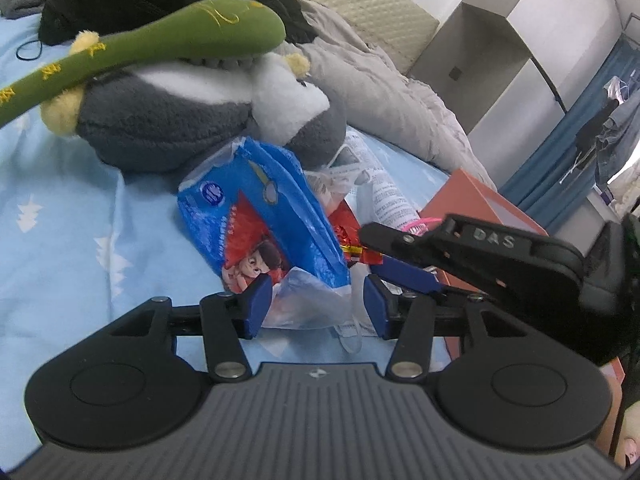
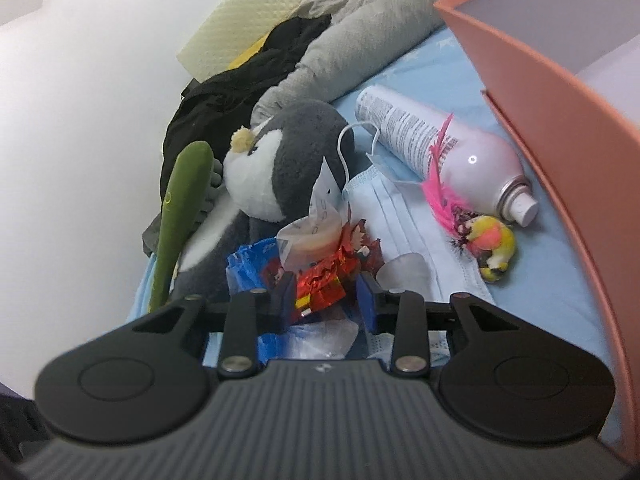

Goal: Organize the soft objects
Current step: 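Reach the left tool to the blue snack bag while the right tool reaches the red wrapper, then grasp the blue snack bag with left tool while right tool lifts red wrapper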

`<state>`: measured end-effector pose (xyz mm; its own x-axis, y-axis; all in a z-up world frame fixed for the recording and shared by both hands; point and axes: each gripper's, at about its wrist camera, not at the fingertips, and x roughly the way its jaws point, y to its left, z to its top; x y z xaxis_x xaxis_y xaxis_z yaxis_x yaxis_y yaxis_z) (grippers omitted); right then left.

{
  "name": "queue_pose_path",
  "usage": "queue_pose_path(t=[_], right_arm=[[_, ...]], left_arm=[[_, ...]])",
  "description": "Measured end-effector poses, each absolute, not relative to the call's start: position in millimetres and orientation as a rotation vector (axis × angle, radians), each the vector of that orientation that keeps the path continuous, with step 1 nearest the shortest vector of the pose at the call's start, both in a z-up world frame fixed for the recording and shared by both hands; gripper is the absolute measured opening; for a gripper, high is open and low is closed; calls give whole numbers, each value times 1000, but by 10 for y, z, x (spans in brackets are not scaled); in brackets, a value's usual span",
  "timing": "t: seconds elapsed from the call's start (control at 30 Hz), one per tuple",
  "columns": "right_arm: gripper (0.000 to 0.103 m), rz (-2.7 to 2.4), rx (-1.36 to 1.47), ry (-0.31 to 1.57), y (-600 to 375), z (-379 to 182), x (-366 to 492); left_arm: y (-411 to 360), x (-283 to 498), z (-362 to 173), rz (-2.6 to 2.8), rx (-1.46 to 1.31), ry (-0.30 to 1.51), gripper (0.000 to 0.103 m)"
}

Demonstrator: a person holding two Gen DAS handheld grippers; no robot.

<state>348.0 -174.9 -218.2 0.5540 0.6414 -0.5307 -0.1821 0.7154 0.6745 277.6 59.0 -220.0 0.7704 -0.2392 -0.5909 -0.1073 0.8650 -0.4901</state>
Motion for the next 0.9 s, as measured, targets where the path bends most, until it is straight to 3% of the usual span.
queue_pose_path(t=[0.1, 0.13, 0.3, 0.43, 0.83, 0.9], right_arm=[[35, 543, 630, 890, -1728, -2237, 3550], [28, 550, 630, 898, -1721, -2248, 3558], [21, 567, 629, 896, -1719, -2246, 3559], [17, 577, 612, 875, -1720, -2196, 3523], [16, 585, 573, 850, -1805, -2100, 3405], [16, 587, 566, 838, -1822, -2044, 3386]], left_arm=[[545, 2806, -2206, -67, -495, 694, 49], [532, 2819, -2214, -61, -486, 695, 47], [514, 2818, -2260, -54, -482, 702, 6], [541, 2765, -2251, -53, -490, 690, 3], [551, 2695, -2263, -92, -587, 722, 5], [549, 2710, -2233, -98, -607, 703, 13]])
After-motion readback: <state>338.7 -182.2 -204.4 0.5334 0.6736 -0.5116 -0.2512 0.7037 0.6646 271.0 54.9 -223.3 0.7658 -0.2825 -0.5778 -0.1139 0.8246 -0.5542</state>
